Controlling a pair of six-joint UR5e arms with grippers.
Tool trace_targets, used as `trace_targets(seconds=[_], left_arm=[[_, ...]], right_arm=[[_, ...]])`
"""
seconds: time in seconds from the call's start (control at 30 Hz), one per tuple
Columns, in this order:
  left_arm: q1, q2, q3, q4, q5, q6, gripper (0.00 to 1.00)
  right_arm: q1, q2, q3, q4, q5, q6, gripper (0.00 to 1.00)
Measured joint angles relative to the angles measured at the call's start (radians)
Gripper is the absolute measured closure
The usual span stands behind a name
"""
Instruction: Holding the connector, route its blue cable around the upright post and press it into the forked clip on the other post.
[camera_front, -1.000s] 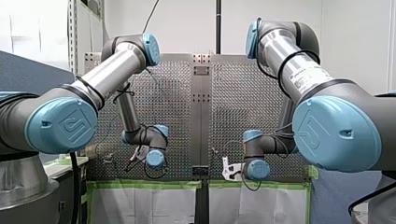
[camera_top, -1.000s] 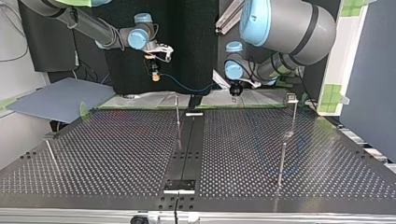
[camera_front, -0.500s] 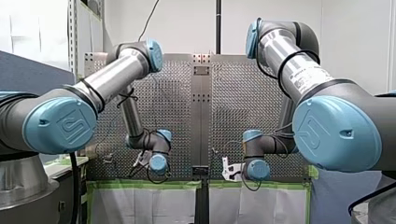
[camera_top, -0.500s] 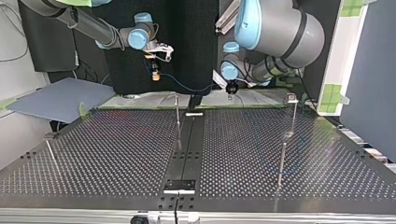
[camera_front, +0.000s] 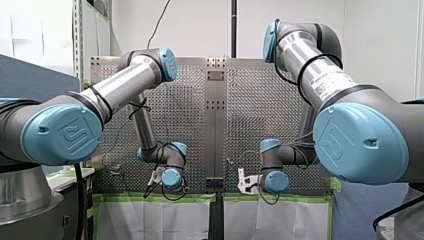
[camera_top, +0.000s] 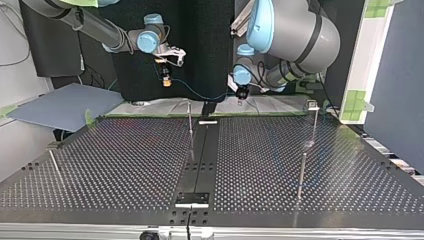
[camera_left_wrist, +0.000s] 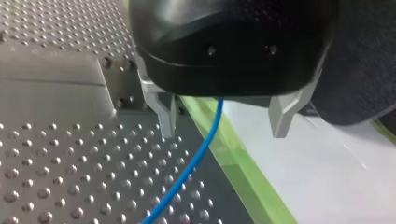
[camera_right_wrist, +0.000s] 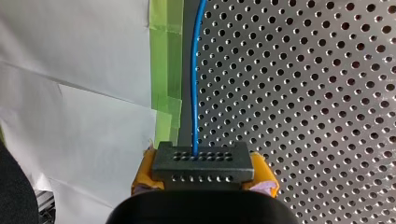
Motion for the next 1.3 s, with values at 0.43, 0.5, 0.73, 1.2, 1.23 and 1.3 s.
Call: trace_targets(seconds=[0.43,0.5,0.73,1.2,1.23,1.3], left_arm=[[-0.026,0.0,0.0,0.029,0.104,-0.113,0.0],[-0.031,0.0,0.0,0.042,0.12,-0.129,0.0],[-0.055,0.0,0.0,0.091,0.176,-0.196,0.0],[-0.078,0.0,0.0,0.092,0.178,-0.314,0.0],[-0.078,0.0,0.0,0.09,0.174,-0.324,0.0],[-0.079,0.0,0.0,0.088,0.165,-0.339,0.0]], right_arm=[[-0.006,-0.001,-0.008,0.014,-0.003,-0.004,1.0],[-0.007,-0.001,-0.009,0.016,-0.004,-0.005,1.0],[-0.008,-0.002,-0.013,0.017,-0.043,-0.022,1.0],[-0.009,-0.03,-0.022,0.04,-0.148,-0.036,1.0],[-0.009,-0.036,-0.022,0.044,-0.151,-0.036,1.0],[-0.01,-0.046,-0.022,0.051,-0.154,-0.037,1.0]])
